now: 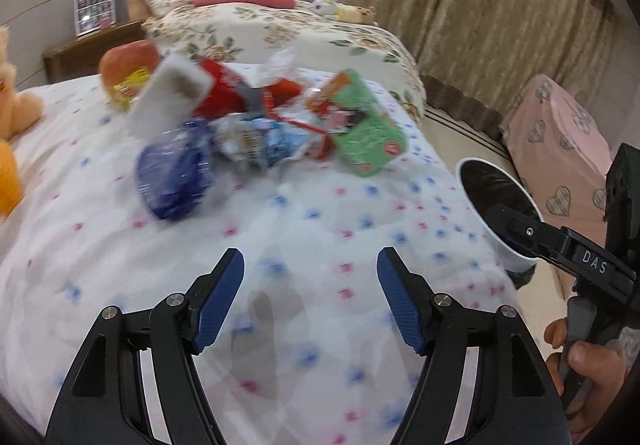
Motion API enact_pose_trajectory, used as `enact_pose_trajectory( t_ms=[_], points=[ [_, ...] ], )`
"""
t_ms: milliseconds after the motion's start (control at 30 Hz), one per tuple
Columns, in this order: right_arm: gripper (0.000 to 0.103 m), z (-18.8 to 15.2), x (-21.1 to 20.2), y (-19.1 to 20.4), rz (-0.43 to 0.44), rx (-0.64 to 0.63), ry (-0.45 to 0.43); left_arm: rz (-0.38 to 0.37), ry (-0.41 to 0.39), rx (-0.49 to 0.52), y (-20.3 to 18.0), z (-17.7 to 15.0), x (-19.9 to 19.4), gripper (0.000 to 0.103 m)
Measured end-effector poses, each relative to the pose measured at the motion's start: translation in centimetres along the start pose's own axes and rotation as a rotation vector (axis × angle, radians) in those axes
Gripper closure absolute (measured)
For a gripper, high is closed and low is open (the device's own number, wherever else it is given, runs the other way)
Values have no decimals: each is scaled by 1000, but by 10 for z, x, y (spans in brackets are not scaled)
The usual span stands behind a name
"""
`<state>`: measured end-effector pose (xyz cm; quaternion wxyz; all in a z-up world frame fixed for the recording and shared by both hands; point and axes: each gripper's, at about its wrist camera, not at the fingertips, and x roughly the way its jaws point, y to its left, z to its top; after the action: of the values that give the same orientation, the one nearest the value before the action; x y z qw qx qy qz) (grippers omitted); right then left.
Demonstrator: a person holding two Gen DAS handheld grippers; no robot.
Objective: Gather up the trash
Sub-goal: 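Grasp the blue plastic bag with the left gripper while the right grasps the green juice carton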
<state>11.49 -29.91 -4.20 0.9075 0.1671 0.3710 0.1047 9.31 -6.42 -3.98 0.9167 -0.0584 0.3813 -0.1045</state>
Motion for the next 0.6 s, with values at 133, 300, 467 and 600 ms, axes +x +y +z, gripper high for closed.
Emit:
enact_pose_trajectory(
  t_ms=[133,300,467,600],
  points=[
    [21,1,11,13,10,-25,19,29,1,-38,20,-2,-3,32],
    [21,5,26,27,29,-54,36,59,-1,-75,37,-2,-5,32],
    [21,11,40,38,46,-88,54,87,-1,-102,51,3,-1,30],
    [21,20,51,44,60,-113,65,105,-5,-109,62,10,2,27]
  ],
)
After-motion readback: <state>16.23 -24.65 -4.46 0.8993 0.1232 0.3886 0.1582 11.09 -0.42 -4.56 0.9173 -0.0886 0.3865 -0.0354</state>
